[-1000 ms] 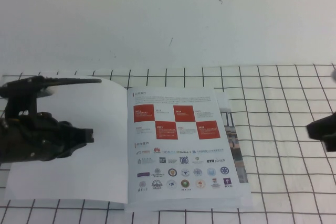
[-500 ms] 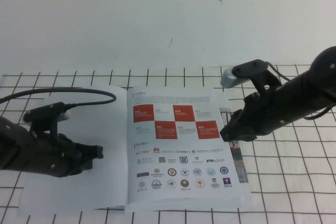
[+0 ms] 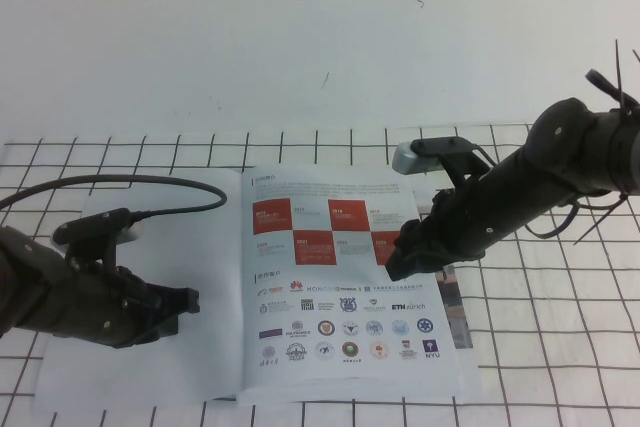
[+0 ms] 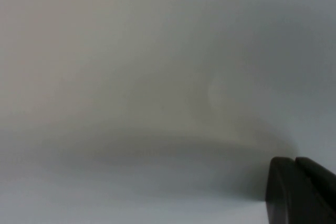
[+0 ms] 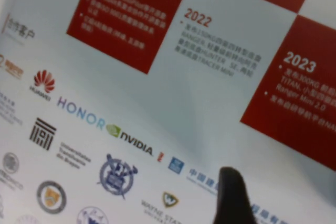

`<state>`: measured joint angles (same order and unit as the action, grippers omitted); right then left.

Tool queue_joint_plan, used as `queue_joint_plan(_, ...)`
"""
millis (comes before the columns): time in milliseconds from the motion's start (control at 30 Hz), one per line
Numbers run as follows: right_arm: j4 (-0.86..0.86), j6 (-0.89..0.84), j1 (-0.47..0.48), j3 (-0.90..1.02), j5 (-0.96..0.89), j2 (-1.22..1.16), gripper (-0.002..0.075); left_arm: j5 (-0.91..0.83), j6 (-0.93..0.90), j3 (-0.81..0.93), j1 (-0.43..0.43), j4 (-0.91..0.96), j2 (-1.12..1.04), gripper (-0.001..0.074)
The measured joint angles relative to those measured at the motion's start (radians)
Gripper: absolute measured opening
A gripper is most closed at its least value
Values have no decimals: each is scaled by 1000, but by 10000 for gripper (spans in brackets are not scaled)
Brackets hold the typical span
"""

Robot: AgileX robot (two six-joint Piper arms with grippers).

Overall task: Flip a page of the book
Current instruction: Open the closed book

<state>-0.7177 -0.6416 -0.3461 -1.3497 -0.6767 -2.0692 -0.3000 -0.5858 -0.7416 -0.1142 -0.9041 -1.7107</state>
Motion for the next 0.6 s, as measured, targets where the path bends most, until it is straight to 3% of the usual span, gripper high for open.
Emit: queue_joint_plan(600, 145, 118, -2, -71, -73, -17, 412, 10, 0, -2, 0, -2, -2, -2)
